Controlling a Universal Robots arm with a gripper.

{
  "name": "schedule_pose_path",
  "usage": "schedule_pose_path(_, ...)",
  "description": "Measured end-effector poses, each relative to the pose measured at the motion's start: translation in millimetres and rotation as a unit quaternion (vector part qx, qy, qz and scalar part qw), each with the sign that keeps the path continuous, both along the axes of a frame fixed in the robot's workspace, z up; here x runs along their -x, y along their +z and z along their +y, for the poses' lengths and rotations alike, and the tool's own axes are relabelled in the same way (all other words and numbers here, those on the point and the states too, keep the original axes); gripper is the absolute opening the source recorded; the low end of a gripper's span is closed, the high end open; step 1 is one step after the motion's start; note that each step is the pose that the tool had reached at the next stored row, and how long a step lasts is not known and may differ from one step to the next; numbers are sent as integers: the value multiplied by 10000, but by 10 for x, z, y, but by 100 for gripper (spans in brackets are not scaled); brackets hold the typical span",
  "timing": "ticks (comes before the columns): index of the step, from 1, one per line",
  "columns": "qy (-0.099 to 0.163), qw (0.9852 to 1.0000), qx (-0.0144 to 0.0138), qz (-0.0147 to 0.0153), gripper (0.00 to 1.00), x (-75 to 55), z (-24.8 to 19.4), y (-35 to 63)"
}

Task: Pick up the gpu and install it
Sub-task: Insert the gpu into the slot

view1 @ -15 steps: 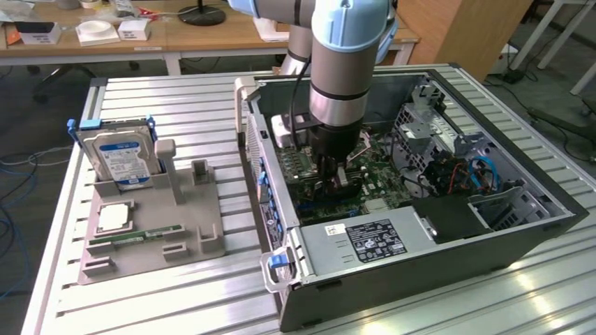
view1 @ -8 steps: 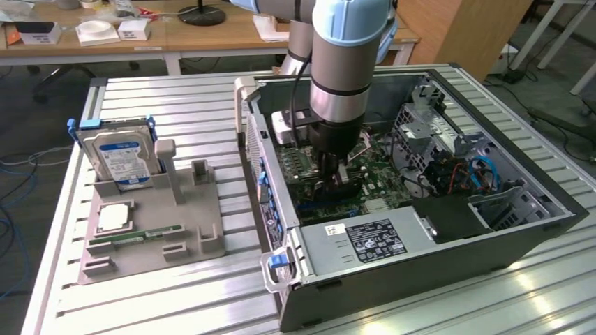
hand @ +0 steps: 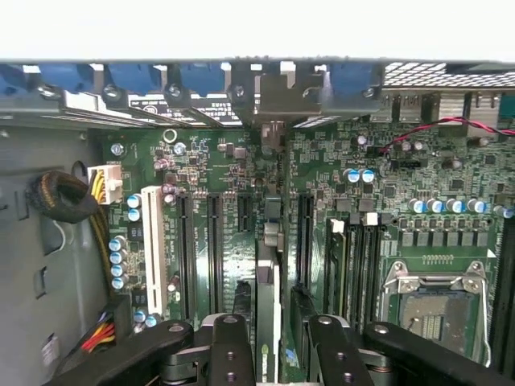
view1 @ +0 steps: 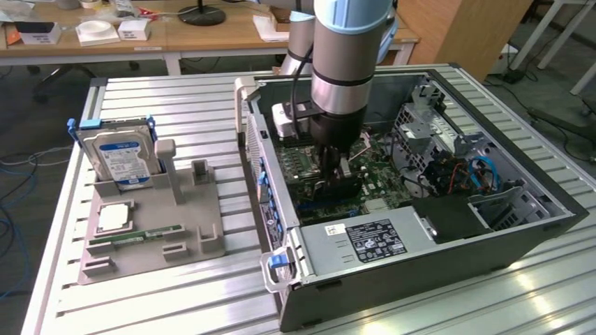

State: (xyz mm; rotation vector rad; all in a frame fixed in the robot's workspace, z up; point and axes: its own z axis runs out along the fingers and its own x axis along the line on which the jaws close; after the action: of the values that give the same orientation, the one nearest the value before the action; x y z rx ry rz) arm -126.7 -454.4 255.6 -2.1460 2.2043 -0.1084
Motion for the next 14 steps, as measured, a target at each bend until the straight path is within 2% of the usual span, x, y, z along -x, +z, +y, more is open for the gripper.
schedule_pose_path(9,0,10000,0,-12,33,0,2,157)
schedule_pose_path(14,0,10000,0,-14,32,0,2,168)
